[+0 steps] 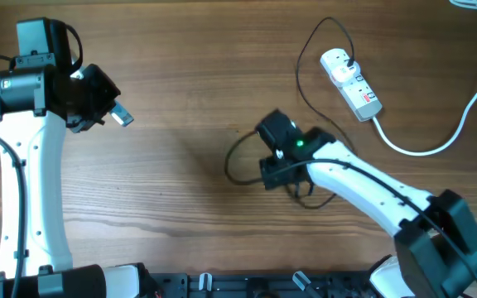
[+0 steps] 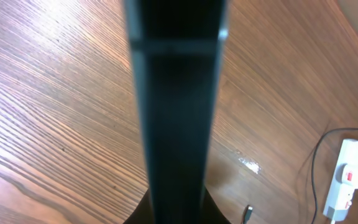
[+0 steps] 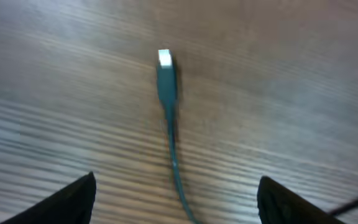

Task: Plug charger to phone and switch on socket
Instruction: 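Lower the right gripper over the USB-C plug on the table, then close the right gripper on the USB-C plug's housing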

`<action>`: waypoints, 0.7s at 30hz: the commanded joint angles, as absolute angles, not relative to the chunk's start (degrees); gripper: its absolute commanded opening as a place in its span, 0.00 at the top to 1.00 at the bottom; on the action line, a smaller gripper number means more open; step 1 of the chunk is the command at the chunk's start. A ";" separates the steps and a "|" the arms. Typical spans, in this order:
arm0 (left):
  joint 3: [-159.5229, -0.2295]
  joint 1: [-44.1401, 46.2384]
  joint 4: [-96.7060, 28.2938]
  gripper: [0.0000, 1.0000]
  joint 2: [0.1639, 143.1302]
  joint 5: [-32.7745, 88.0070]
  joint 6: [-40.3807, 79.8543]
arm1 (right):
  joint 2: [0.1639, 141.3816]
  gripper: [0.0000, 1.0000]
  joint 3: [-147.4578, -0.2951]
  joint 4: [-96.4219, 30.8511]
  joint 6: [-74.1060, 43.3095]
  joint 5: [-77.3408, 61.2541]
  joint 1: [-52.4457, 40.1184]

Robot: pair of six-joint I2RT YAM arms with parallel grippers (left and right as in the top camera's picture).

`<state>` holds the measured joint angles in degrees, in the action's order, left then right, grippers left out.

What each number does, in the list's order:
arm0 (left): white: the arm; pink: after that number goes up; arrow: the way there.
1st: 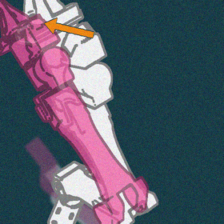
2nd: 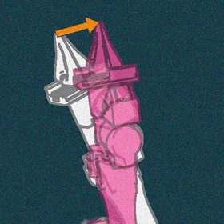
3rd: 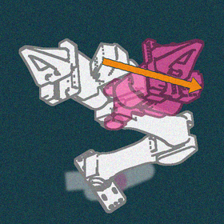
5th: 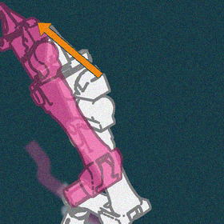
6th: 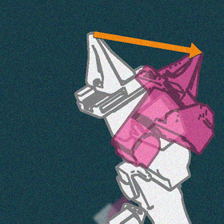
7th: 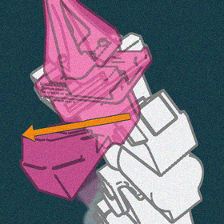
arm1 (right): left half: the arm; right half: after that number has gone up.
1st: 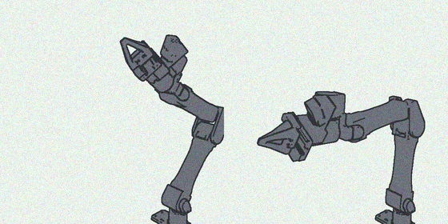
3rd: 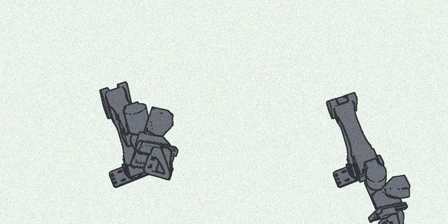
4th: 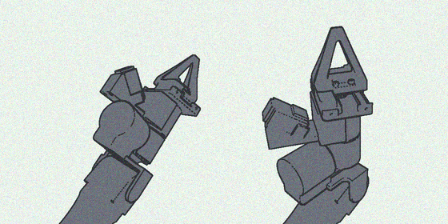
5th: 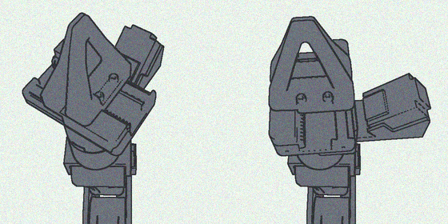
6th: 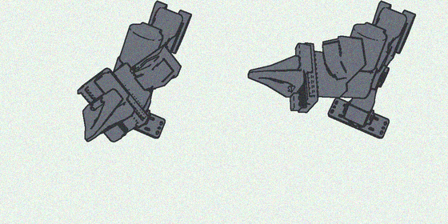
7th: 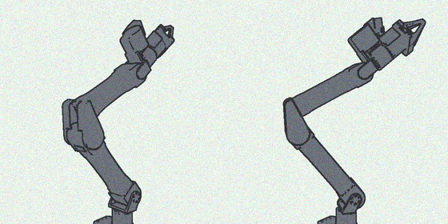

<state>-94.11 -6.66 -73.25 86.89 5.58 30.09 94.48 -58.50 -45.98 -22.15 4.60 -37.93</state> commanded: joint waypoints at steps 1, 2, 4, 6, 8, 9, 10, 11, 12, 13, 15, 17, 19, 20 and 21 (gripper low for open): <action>-94.50 -6.50 -72.27 0.96 86.78 4.78 30.48 | 94.32 0.18 -55.59 -42.54 -19.53 2.50 -37.85; -94.50 -6.50 -72.07 0.96 86.78 4.91 30.50 | 94.32 0.20 -55.59 -41.47 -19.42 1.93 -37.85; -94.50 -6.50 -71.70 0.96 86.78 4.95 30.50 | 94.72 0.24 -56.10 -41.04 -18.87 0.62 -37.82; -94.50 -6.50 -71.35 0.96 86.80 5.13 30.50 | 97.62 0.06 -59.59 -45.65 -17.85 -1.15 -37.82; -94.50 -6.50 -71.02 0.96 86.80 5.13 30.50 | 102.63 0.00 -65.73 -53.30 -16.16 -0.99 -37.80; -94.50 -6.50 -71.00 0.96 86.80 5.13 30.48 | 105.30 0.01 -68.71 -55.64 -16.10 0.25 -37.80; -94.50 -6.50 -71.05 0.96 86.80 5.13 30.48 | 107.13 0.00 -70.48 -55.96 -15.81 0.56 -37.80; -94.50 -6.50 -71.20 0.96 86.80 5.10 30.48 | 108.25 0.01 -71.20 -54.89 -15.55 1.02 -37.80; -94.50 -6.50 -71.37 0.96 86.80 5.08 30.48 | 108.66 0.01 -71.18 -53.34 -15.62 1.69 -37.80; -94.50 -6.50 -71.44 0.96 86.80 5.06 30.46 | 108.90 0.01 -71.16 -52.38 -15.62 1.91 -37.80; -94.50 -6.50 -71.42 0.96 86.80 5.06 30.46 | 108.92 0.01 -71.13 -49.76 -15.57 1.67 -37.80; -94.50 -6.50 -71.44 0.96 86.80 5.06 30.46 | 108.95 0.02 -70.57 -49.36 -15.11 1.96 -37.80; -94.50 -6.50 -71.42 0.96 86.80 5.08 30.48 | 108.99 0.18 -68.20 -47.24 -16.67 3.22 -37.80; -94.50 -6.50 -71.42 0.96 86.80 5.08 30.48 | 109.21 0.18 -67.05 -46.19 -16.69 3.20 -37.80; -94.50 -6.50 -71.40 0.96 86.80 5.08 30.48 | 109.49 0.20 -66.57 -45.98 -16.73 3.95 -37.80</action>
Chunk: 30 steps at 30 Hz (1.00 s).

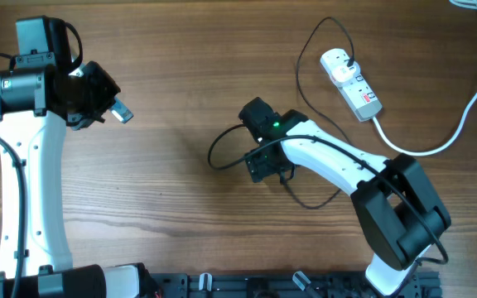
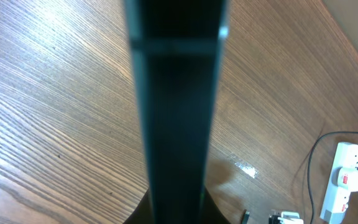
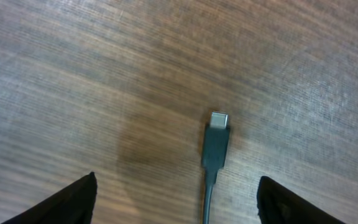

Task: Plug charger to phone and switch on socket
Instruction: 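Close the right gripper on the USB-C plug's housing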

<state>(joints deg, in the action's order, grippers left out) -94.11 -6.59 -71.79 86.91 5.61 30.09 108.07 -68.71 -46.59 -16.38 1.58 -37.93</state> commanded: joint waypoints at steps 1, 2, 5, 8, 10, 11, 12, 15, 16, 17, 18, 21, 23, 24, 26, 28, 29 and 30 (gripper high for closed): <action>-94.50 -6.50 -71.40 0.96 86.80 5.08 30.48 | 109.73 0.24 -66.37 -45.74 -16.73 4.82 -37.80; -94.50 -6.50 -71.37 0.96 86.80 5.08 30.48 | 109.86 0.31 -66.26 -45.21 -16.67 5.21 -37.80; -94.50 -6.50 -71.40 0.96 86.80 5.08 30.48 | 110.21 0.38 -66.24 -44.58 -16.62 5.34 -37.80; -94.50 -6.50 -71.40 0.96 86.80 5.06 30.48 | 110.61 0.44 -66.24 -44.05 -16.53 5.34 -37.80; -94.50 -6.50 -71.37 0.96 86.78 5.06 30.48 | 110.69 0.56 -66.13 -44.07 -16.62 5.34 -37.80; -94.50 -6.50 -71.37 0.96 86.80 5.06 30.48 | 110.72 0.56 -65.98 -44.01 -16.60 5.34 -37.80; -94.50 -6.50 -71.40 0.96 86.78 5.06 30.48 | 110.83 0.57 -65.80 -43.97 -16.58 5.34 -37.80; -94.50 -6.50 -71.37 0.96 86.80 5.06 30.48 | 110.83 0.57 -65.49 -43.77 -16.64 5.30 -37.80; -94.50 -6.50 -71.37 0.96 86.80 5.06 30.50 | 110.83 0.59 -65.49 -43.83 -16.69 5.30 -37.80; -94.50 -6.50 -71.40 0.96 86.80 5.06 30.48 | 110.83 0.60 -65.47 -44.05 -16.69 5.28 -37.80; -94.50 -6.50 -71.42 0.96 86.80 5.06 30.48 | 110.83 0.60 -65.17 -44.10 -16.69 5.10 -37.80; -94.50 -6.50 -71.42 0.96 86.80 5.06 30.48 | 110.83 0.60 -63.66 -42.98 -16.69 5.10 -37.80; -94.50 -6.50 -71.42 0.96 86.80 5.06 30.48 | 110.83 0.59 -62.89 -42.70 -16.64 5.08 -37.78; -94.50 -6.50 -71.40 0.96 86.80 5.06 30.48 | 110.83 0.59 -62.87 -42.70 -16.51 5.10 -37.78; -94.50 -6.50 -71.42 0.96 86.80 5.06 30.48 | 110.83 0.59 -62.87 -42.65 -16.45 5.37 -37.65; -94.50 -6.50 -71.42 0.96 86.80 5.08 30.48 | 110.83 0.59 -62.87 -42.52 -15.79 4.38 -36.69; -94.50 -6.50 -71.42 0.96 86.80 5.08 30.48 | 110.83 0.59 -62.87 -42.35 -14.06 2.98 -36.14; -94.50 -6.50 -71.42 0.96 86.80 5.08 30.48 | 110.83 0.60 -62.87 -42.28 -13.04 2.26 -35.64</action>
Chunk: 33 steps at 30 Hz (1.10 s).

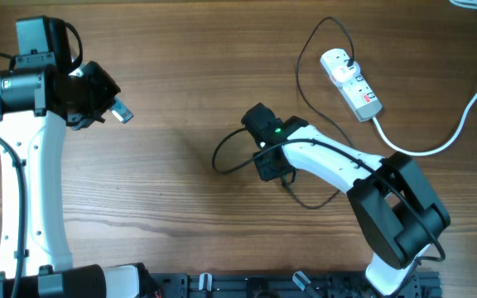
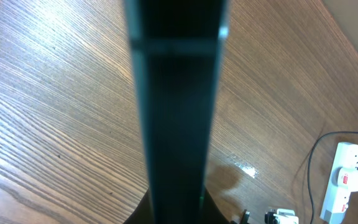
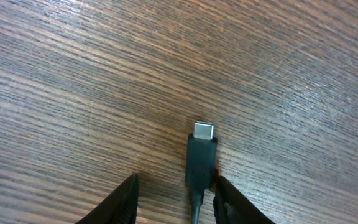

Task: Plug charger to phone and switch on socket
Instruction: 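Close the right gripper on the USB-C plug's housing, then lift the plug with the right gripper toward the phone's bottom port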

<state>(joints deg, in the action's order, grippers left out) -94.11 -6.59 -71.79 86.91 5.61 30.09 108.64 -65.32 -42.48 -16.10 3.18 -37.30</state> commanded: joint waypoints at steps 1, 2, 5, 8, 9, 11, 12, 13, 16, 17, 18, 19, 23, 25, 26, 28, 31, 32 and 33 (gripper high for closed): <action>-94.50 -6.50 -71.42 0.96 86.80 5.08 30.48 | 110.83 0.63 -62.87 -42.48 -12.84 2.24 -34.87; -94.50 -6.50 -71.42 0.96 86.80 5.08 30.48 | 110.83 0.66 -62.87 -42.72 -12.03 1.19 -34.26; -94.50 -6.50 -71.42 0.96 86.80 5.08 30.48 | 110.83 0.67 -62.87 -42.85 -10.55 -1.41 -33.89; -94.50 -6.50 -71.44 0.96 86.80 5.08 30.48 | 110.83 0.69 -62.87 -42.87 -10.68 -1.41 -33.89; -94.50 -6.50 -71.44 0.96 86.80 5.08 30.48 | 110.83 0.71 -62.87 -42.89 -10.68 -1.43 -33.89; -94.50 -6.50 -71.42 0.96 86.80 5.08 30.48 | 110.83 0.74 -62.87 -43.16 -10.68 -1.91 -33.89; -94.50 -6.50 -71.40 0.96 86.80 5.08 30.48 | 110.83 0.76 -62.87 -43.48 -10.68 -2.48 -33.89; -94.50 -6.50 -71.40 0.96 86.80 5.08 30.48 | 110.83 0.77 -62.87 -43.99 -10.74 -2.72 -33.89; -94.50 -6.50 -71.40 0.96 86.80 5.08 30.48 | 110.83 0.78 -62.87 -44.56 -10.74 -2.72 -33.89; -94.50 -6.50 -71.40 0.96 86.80 5.08 30.48 | 110.83 0.78 -62.87 -44.64 -10.72 -2.72 -33.89; -94.50 -6.50 -71.40 0.96 86.80 5.08 30.48 | 110.83 0.78 -62.87 -44.75 -10.72 -3.03 -33.89; -94.50 -6.50 -71.40 0.96 86.80 5.08 30.48 | 110.83 0.77 -62.87 -45.04 -10.70 -3.86 -33.89; -94.50 -6.50 -71.37 0.96 86.80 5.08 30.48 | 110.83 0.81 -62.87 -44.80 -10.72 -4.58 -33.89; -94.50 -6.50 -71.40 0.96 86.80 5.08 30.48 | 110.83 0.83 -62.87 -44.27 -10.74 -4.58 -33.89; -94.50 -6.50 -71.40 0.96 86.80 5.08 30.48 | 110.83 0.83 -62.87 -44.03 -10.74 -4.58 -33.89; -94.50 -6.50 -71.33 0.96 86.78 5.08 30.48 | 110.83 0.84 -62.87 -43.27 -10.74 -4.58 -33.89; -94.50 -6.50 -71.35 0.96 86.80 5.08 30.48 | 110.83 0.83 -62.87 -42.54 -11.49 -4.60 -33.89; -94.50 -6.50 -71.35 0.96 86.80 5.08 30.48 | 110.83 0.83 -62.87 -42.57 -11.64 -4.60 -33.89; -94.50 -6.50 -71.35 0.96 86.80 5.08 30.48 | 110.83 0.82 -62.87 -42.61 -11.60 -4.60 -33.89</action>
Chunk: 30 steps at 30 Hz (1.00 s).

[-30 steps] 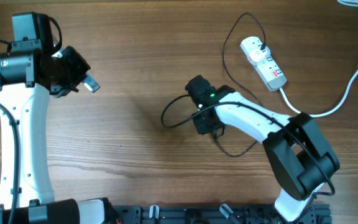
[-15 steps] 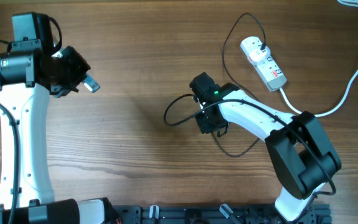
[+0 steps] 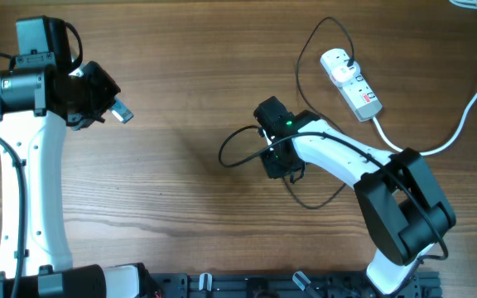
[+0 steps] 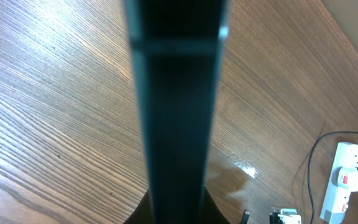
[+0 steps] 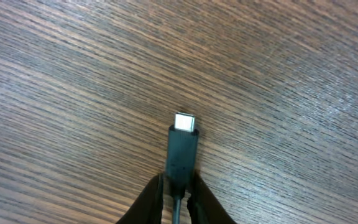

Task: Plug charger to phone and switch on socket
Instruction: 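Lift the plug with the right gripper toward the phone's bottom port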

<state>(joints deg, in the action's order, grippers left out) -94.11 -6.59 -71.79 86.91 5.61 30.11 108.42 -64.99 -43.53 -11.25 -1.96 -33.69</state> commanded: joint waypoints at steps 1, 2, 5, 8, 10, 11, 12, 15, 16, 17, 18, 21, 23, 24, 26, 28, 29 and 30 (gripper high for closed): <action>-94.50 -6.50 -71.35 0.96 86.80 5.08 30.48 | 110.83 0.82 -62.87 -42.63 -11.60 -4.60 -33.89; -94.50 -6.50 -71.35 0.96 86.80 5.08 30.48 | 110.83 0.83 -62.87 -42.61 -11.60 -4.60 -33.89; -94.50 -6.50 -71.35 0.96 86.80 5.08 30.48 | 110.83 0.88 -62.87 -42.68 -12.03 -4.60 -33.89; -94.50 -6.50 -71.35 0.96 86.80 5.10 30.48 | 110.83 0.96 -62.89 -42.61 -12.21 -4.60 -33.89; -94.50 -6.50 -71.16 0.96 86.80 6.09 30.44 | 110.78 0.96 -63.37 -43.09 -12.62 -4.89 -33.89; -94.50 -6.50 -70.63 0.96 86.80 8.08 29.91 | 110.78 0.96 -64.47 -44.27 -12.60 -5.82 -33.89; -94.50 -6.50 -69.93 0.96 86.80 10.63 28.34 | 110.78 0.96 -65.60 -45.50 -12.60 -6.59 -33.89; -94.50 -6.50 -65.65 0.96 86.80 28.18 19.29 | 109.27 0.96 -71.83 -51.92 -12.25 -10.22 -33.89; -94.50 -6.50 -62.13 0.96 86.80 42.41 14.70 | 105.03 0.96 -77.58 -58.06 -11.70 -13.65 -33.89; -94.50 -6.50 -61.19 0.96 86.80 46.04 13.98 | 103.22 0.96 -78.81 -59.51 -10.17 -15.75 -33.89; -94.50 -6.50 -60.31 0.96 86.80 49.39 13.67 | 100.55 0.96 -79.77 -60.58 -8.12 -18.59 -33.89; -94.50 -6.50 -57.71 0.96 86.80 59.07 13.65 | 90.52 0.96 -80.14 -60.69 -7.70 -23.40 -33.89; -94.50 -6.44 -55.92 0.96 86.78 66.13 13.23 | 84.33 0.96 -80.14 -60.16 -9.65 -24.51 -33.89; -94.50 -6.04 -54.65 0.96 86.78 70.11 11.90 | 81.73 0.96 -80.14 -59.55 -12.29 -24.51 -33.89; -94.50 -4.78 -51.96 0.96 86.78 76.58 10.66 | 78.00 0.96 -80.14 -57.95 -15.79 -24.51 -33.89; -94.50 -2.79 -49.63 0.96 86.78 78.19 10.68 | 74.70 0.96 -80.14 -56.12 -17.69 -24.56 -33.91; -94.50 -1.78 -48.93 0.96 86.78 78.19 10.68 | 73.95 0.96 -80.14 -55.68 -18.55 -24.56 -33.95; -94.50 -0.56 -48.29 0.96 86.80 78.19 10.70 | 73.36 0.96 -80.14 -55.13 -19.27 -24.75 -34.15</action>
<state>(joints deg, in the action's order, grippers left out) -93.91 -3.70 -50.22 87.07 70.41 12.78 75.35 -79.44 -56.21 -15.22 -23.20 -33.71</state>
